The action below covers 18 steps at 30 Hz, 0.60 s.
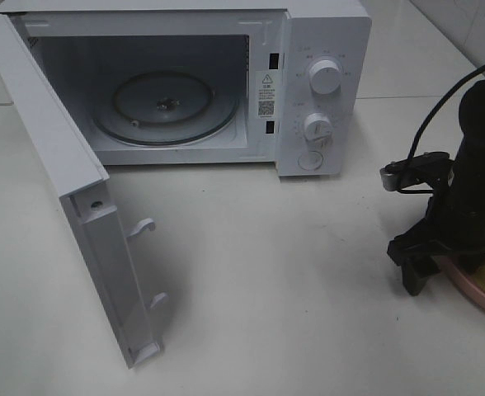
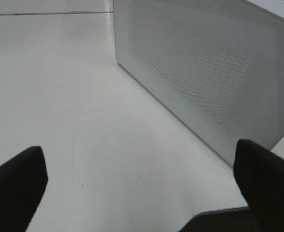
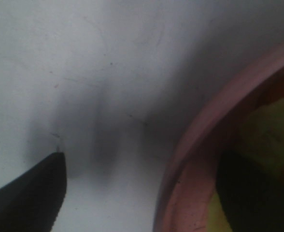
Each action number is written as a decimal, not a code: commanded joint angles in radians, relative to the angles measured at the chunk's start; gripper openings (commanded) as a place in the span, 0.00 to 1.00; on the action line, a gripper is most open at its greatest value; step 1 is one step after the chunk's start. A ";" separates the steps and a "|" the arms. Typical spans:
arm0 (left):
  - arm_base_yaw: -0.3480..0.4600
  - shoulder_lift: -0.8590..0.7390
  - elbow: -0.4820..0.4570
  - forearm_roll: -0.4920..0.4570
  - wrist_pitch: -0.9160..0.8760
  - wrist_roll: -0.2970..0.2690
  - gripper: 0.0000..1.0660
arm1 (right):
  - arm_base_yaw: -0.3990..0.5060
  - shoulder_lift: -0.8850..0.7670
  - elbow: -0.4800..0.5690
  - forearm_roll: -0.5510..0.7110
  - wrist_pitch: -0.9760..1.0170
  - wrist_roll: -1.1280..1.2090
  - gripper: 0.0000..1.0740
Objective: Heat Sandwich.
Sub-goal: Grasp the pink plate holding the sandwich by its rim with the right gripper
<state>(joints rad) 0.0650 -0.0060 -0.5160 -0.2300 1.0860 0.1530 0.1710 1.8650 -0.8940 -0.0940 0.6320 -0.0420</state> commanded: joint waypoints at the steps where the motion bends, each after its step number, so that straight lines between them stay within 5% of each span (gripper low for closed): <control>1: 0.005 -0.021 0.001 -0.010 -0.008 0.000 0.92 | -0.005 0.027 0.004 -0.011 -0.008 0.042 0.55; 4: 0.005 -0.021 0.001 -0.010 -0.008 0.000 0.92 | -0.005 0.027 0.004 -0.039 -0.008 0.082 0.45; 5: 0.005 -0.021 0.001 -0.010 -0.008 0.000 0.92 | -0.005 0.027 0.004 -0.076 -0.006 0.129 0.31; 8: 0.005 -0.021 0.001 -0.010 -0.008 0.000 0.92 | -0.005 0.027 0.004 -0.113 0.001 0.163 0.18; 10: 0.005 -0.021 0.001 -0.010 -0.008 0.000 0.92 | -0.005 0.027 0.004 -0.132 0.005 0.177 0.01; 18: 0.005 -0.021 0.001 -0.010 -0.008 0.000 0.92 | -0.003 0.026 0.004 -0.131 0.002 0.174 0.00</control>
<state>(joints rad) 0.0650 -0.0060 -0.5160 -0.2300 1.0860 0.1530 0.1680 1.8730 -0.8990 -0.2130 0.6430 0.1320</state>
